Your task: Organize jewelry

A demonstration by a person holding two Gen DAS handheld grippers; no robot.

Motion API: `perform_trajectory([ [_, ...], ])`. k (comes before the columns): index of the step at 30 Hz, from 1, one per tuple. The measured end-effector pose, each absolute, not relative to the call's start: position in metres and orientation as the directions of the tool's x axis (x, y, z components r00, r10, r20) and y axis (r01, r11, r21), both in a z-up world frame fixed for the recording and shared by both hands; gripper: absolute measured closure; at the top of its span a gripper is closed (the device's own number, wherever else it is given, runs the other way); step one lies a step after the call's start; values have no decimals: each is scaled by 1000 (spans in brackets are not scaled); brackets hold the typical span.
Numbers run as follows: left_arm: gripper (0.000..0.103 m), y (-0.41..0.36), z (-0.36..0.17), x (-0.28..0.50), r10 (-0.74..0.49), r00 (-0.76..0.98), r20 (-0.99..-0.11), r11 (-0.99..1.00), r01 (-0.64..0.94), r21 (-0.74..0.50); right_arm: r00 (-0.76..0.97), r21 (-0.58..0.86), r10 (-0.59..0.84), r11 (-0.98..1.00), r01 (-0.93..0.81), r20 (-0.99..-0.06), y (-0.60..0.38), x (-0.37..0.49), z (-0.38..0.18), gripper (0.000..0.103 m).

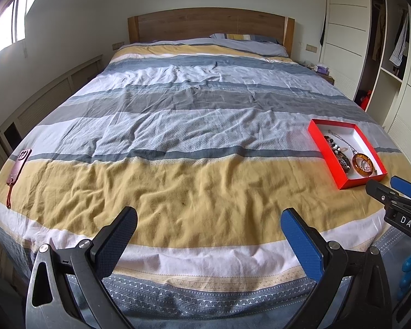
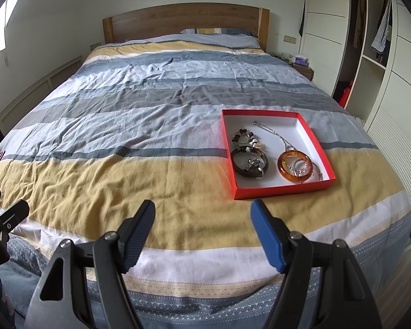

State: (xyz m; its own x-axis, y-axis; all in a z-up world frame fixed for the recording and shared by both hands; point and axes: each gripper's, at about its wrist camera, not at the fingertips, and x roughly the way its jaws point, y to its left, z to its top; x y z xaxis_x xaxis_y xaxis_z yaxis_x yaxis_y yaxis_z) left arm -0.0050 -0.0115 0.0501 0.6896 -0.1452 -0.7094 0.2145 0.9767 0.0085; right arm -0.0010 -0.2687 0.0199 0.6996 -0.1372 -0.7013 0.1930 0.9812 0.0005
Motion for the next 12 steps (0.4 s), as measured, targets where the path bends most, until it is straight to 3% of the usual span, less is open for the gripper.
perform_trajectory([
  [12,1,-13,48,-6,-140,688,-712,976,219,19,699,0,-138,981,193,-702,-271,-3,17,32],
])
